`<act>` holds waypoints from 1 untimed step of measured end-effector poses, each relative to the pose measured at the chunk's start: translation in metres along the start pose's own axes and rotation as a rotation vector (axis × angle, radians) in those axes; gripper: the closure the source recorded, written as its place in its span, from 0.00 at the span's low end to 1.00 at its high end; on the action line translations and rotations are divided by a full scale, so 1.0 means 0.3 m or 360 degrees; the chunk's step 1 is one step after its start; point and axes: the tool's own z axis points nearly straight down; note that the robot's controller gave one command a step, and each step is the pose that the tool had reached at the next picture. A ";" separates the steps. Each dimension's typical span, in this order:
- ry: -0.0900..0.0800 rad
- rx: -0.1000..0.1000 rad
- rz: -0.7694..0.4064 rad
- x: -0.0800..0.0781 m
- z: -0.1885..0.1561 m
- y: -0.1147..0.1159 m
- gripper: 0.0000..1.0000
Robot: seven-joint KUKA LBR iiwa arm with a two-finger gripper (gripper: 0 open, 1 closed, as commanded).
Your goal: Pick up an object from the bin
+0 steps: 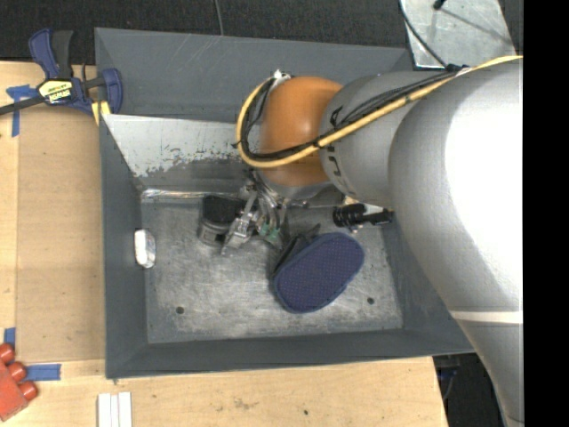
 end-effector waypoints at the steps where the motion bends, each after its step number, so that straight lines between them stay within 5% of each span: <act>1: 0.0030 0.0016 0.0089 -0.013 -0.389 0.065 1.00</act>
Offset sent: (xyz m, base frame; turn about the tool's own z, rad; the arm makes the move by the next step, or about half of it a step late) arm 0.0071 0.0167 0.1150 0.0579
